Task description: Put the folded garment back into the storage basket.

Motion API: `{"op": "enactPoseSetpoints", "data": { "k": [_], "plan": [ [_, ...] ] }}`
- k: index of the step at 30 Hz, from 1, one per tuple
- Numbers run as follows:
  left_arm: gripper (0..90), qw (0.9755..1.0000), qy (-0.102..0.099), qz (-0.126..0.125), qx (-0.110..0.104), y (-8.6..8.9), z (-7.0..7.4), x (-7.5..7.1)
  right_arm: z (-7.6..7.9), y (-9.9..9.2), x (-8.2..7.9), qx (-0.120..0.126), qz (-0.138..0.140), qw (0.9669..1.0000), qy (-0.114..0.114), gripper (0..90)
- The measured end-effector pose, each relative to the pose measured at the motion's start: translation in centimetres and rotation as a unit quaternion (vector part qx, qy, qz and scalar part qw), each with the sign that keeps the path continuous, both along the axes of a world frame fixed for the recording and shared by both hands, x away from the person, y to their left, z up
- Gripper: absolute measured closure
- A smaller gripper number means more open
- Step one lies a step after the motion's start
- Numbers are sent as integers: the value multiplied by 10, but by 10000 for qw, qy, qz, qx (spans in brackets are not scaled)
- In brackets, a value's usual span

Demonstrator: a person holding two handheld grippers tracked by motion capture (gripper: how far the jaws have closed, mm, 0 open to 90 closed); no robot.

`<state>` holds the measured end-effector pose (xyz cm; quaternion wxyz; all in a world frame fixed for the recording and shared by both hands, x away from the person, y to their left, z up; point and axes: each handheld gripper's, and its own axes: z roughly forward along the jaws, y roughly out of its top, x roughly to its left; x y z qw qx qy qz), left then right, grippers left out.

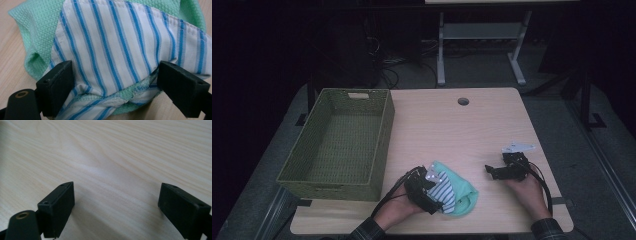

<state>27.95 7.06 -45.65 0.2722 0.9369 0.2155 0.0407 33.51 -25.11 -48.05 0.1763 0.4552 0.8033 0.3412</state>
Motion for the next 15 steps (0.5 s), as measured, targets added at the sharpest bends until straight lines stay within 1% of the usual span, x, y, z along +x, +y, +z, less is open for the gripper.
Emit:
{"op": "enactPoseSetpoints", "data": {
  "k": [1,6,8,10,12,15],
  "plan": [
    [130,10000,-11,11,-3,0,0,0,-1,-1,0,23,-13,10000,-43,109],
    [147,10000,4,61,65,-1,1,0,-2,-1,1,30,-23,10000,-43,105],
    [178,9999,0,61,97,-1,3,2,-2,-1,1,29,-27,10000,-44,105],
    [237,9999,15,104,57,0,4,4,-2,-1,1,30,-34,10000,-45,105],
    [318,9999,12,118,37,2,5,6,-2,-1,1,30,-41,10000,-49,105],
    [475,9999,28,115,-51,5,6,11,-2,-1,1,29,-47,10000,-47,105]
  ]
}}
